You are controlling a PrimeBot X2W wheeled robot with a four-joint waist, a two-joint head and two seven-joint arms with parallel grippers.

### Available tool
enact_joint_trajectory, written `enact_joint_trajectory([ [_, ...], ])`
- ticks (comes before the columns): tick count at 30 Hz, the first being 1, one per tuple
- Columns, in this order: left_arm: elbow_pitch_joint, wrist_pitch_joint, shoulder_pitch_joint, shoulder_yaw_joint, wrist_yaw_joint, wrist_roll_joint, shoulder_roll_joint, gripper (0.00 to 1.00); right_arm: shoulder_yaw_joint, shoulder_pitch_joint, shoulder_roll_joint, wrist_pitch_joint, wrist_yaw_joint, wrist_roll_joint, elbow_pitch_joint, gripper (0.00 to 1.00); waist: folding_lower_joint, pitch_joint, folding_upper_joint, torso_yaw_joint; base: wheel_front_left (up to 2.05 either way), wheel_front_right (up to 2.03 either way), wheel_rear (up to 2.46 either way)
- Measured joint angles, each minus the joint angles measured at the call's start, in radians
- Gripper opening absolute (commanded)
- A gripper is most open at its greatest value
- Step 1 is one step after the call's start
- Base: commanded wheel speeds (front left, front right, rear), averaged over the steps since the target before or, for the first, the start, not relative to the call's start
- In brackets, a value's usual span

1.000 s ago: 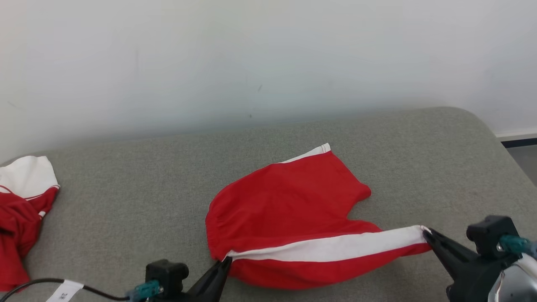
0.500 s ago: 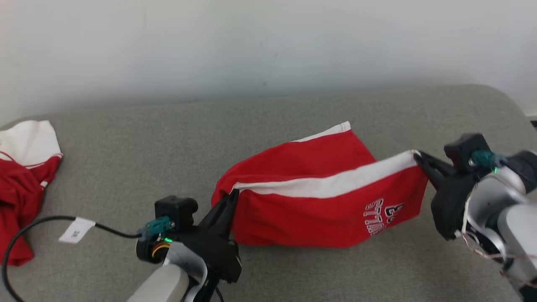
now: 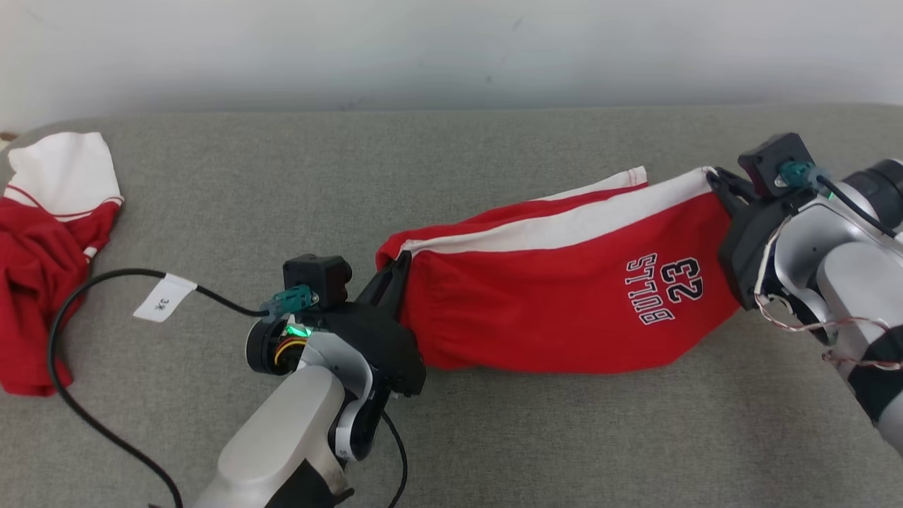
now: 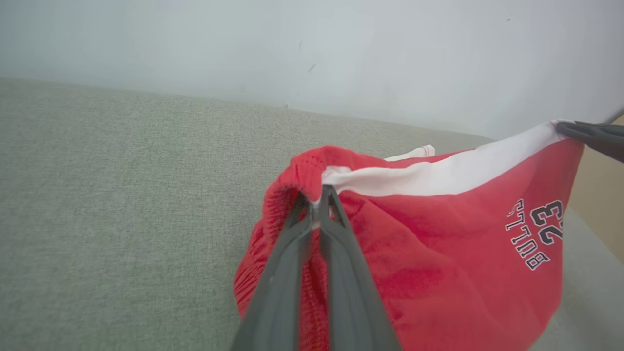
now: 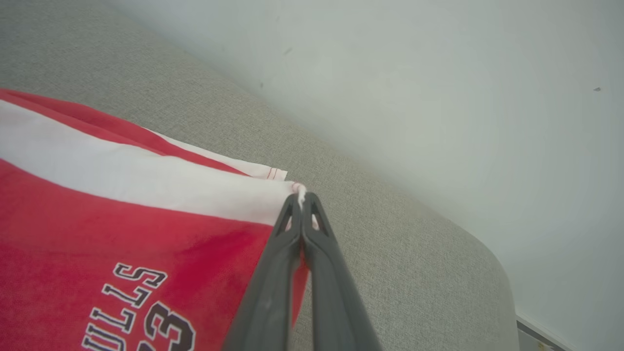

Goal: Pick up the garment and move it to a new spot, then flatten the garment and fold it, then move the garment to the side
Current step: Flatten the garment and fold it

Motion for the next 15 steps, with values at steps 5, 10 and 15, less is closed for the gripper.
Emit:
enact_joint_trajectory([
  [5, 0.066, -0.004, -0.048, 0.0, 0.0, -0.009, -0.022, 0.0, 0.045, -0.089, 0.04, -0.042, 0.0, 0.0, 0.113, 0.0, 0.0, 0.025, 0.0, 0.02, 0.0, 0.0, 0.0],
  [10, 0.119, -0.005, -0.087, -0.018, -0.002, -0.016, -0.036, 0.0, 0.067, -0.157, 0.073, -0.076, 0.0, 0.0, 0.229, 0.0, -0.0001, 0.045, 0.0, 0.033, 0.0, 0.0, 0.0],
  [15, 0.157, -0.031, -0.122, -0.033, -0.001, -0.026, -0.044, 1.0, 0.065, -0.194, 0.117, -0.139, 0.0, 0.012, 0.335, 0.96, -0.0002, 0.059, 0.0, 0.046, 0.0, 0.0, 0.0],
])
